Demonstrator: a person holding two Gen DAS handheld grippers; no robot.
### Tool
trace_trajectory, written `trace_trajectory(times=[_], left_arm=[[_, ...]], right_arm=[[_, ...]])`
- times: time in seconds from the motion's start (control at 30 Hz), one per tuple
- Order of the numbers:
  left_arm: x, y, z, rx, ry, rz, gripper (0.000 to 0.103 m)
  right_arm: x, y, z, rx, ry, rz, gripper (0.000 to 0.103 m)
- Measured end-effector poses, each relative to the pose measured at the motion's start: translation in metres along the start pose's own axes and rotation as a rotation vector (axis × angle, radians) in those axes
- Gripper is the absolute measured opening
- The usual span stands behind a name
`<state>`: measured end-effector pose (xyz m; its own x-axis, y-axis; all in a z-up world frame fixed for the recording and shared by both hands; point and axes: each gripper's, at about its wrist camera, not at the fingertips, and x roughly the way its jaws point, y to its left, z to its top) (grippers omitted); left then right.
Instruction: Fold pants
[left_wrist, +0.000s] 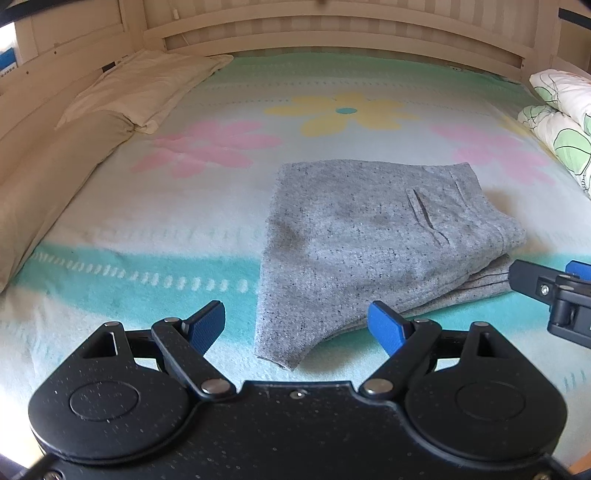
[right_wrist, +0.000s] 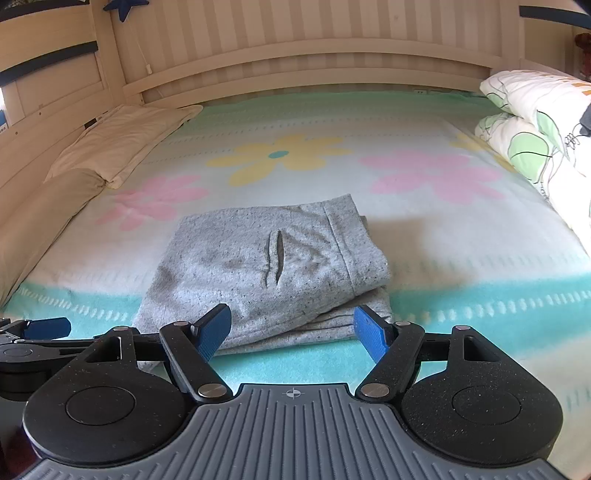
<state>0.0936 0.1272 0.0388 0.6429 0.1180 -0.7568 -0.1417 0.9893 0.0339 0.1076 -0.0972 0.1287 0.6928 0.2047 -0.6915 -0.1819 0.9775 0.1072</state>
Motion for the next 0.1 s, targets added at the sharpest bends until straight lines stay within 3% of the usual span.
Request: trace_trajectory(times=[0.1], left_arm=[[0.0006, 0.0003, -0.0001, -0.002, 0.002, -0.004, 0.085]], right_arm=[[0.0001, -0.0001, -0.0002, 0.001, 0.0, 0.002, 0.072]])
